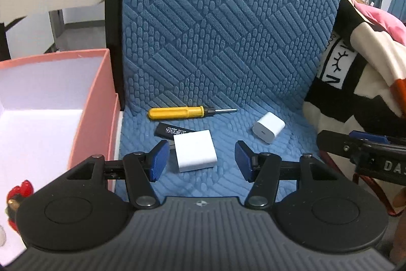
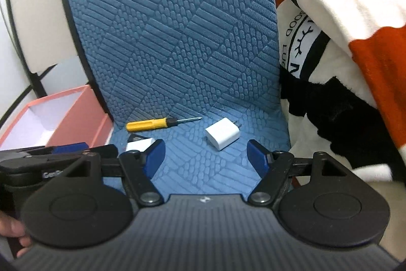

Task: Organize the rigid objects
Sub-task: 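Move left tool to large white charger while right tool approaches small white charger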

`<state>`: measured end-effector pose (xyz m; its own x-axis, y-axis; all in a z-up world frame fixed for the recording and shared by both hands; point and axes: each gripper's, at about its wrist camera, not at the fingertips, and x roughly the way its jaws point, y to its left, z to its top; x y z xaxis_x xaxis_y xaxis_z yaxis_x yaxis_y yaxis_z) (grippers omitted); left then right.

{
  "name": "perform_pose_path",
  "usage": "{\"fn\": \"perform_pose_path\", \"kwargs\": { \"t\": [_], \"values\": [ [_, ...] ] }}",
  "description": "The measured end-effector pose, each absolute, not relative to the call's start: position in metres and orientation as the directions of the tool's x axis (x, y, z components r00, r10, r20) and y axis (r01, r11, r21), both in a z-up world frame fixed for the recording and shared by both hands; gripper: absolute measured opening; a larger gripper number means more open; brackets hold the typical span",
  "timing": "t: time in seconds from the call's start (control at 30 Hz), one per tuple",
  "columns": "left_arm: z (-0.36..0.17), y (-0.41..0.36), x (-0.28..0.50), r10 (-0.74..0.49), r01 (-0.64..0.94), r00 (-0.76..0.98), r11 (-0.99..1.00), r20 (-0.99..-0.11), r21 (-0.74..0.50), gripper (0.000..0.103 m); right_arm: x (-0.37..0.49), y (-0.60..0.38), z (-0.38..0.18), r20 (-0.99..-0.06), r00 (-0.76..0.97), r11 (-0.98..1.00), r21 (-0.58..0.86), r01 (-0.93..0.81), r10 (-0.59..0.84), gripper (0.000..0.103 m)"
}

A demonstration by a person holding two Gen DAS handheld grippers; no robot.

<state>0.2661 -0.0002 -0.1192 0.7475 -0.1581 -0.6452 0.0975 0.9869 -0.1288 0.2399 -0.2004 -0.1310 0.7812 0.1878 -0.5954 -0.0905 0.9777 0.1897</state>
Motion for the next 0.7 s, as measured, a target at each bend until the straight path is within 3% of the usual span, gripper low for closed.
{"fn": "perform_pose_path", "kwargs": {
  "t": [0.43,0.7],
  "values": [
    [-0.142,0.005,0.288,-0.105,0.06,0.699,0.994,-0.707,-0.088,0.061,0.29,-0.202,-0.155,-0.662,0.689,0.945,0.312,-0.102,0.293,0.069],
    [-0.154,-0.005,0.304,-0.119,0.076,0.673,0.993,-0.73,-0.092,0.061,0.323,-0.205,-0.178,-0.723,0.632,0.951,0.299,-0.079,0.28,0.069]
  ]
}}
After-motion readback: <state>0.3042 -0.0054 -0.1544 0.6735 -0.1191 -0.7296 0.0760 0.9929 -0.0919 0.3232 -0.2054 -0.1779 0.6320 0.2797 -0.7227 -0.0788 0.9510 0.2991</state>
